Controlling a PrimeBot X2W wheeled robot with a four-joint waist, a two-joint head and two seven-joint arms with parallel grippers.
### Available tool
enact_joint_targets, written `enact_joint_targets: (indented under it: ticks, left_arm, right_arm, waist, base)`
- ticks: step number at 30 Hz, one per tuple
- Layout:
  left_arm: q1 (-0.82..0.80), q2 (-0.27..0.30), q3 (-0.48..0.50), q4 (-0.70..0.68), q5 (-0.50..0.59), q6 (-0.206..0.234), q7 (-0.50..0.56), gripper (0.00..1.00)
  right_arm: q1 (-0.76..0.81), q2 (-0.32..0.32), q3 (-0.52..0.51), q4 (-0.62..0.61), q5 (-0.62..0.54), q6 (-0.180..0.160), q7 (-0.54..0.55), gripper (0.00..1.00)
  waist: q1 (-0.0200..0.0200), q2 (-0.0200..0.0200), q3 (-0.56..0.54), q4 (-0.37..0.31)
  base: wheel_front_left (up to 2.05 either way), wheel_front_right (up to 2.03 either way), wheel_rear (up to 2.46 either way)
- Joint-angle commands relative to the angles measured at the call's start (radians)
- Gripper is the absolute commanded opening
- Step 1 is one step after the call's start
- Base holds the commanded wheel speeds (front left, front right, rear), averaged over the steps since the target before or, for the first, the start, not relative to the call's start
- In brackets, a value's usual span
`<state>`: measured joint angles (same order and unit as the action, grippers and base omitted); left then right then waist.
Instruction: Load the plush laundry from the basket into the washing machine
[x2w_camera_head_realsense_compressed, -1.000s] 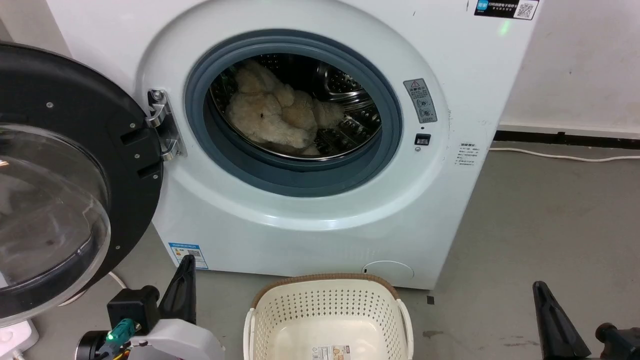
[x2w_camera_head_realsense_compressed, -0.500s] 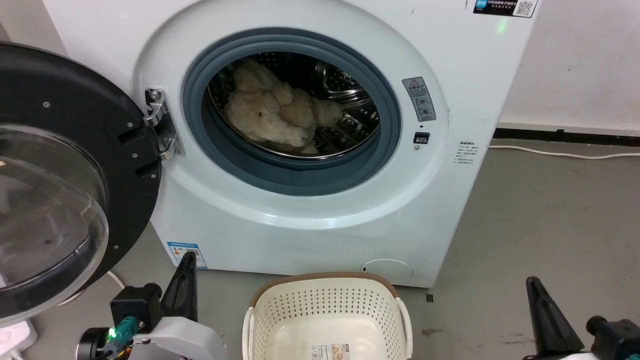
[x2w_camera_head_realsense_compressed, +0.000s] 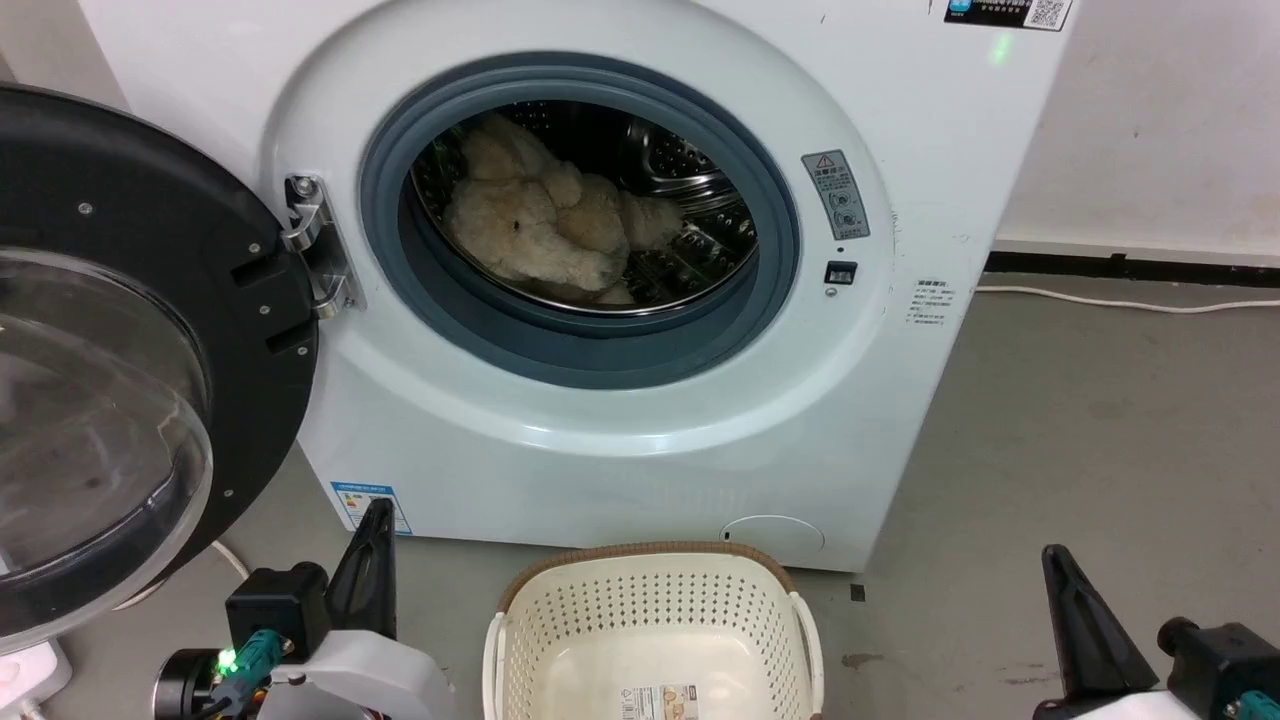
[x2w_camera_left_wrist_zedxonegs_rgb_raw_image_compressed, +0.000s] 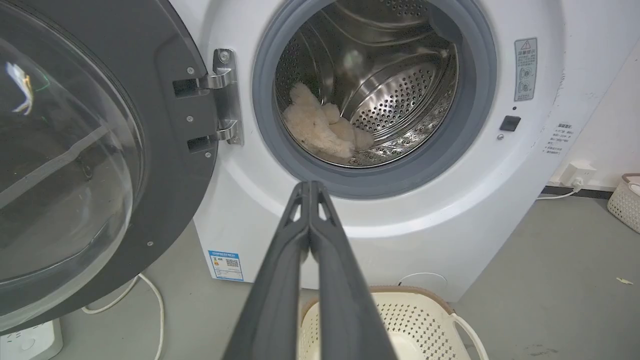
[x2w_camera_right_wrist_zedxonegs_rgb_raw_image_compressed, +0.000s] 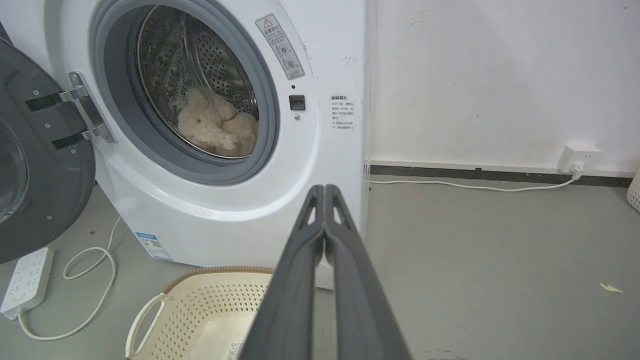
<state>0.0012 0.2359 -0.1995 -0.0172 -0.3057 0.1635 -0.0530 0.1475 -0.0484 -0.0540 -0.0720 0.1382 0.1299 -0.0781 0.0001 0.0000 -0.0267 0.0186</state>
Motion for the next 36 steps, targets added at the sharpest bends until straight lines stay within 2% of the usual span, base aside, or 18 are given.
enact_joint_targets:
  ticks: [1,36]
  left_arm:
    - [0.0,-0.005,0.01,0.003,0.013,-0.007,0.001,0.0]
    - [-0.001,-0.097,0.106,0.01,0.161,-0.086,0.028,0.0]
  right_arm:
    - [-0.021,-0.001,0.003,0.004,-0.009,0.0,0.005,0.0]
    - [-0.085,-0.001,0.029,0.039,-0.075,0.001,0.042,0.0]
  waist:
    - [-0.0001,0.0,0.0,0.0]
    - [-0.0001,0.0,0.014,-0.01]
  base:
    - [0.0,0.0,0.0]
    - [0.0,0.0,0.0]
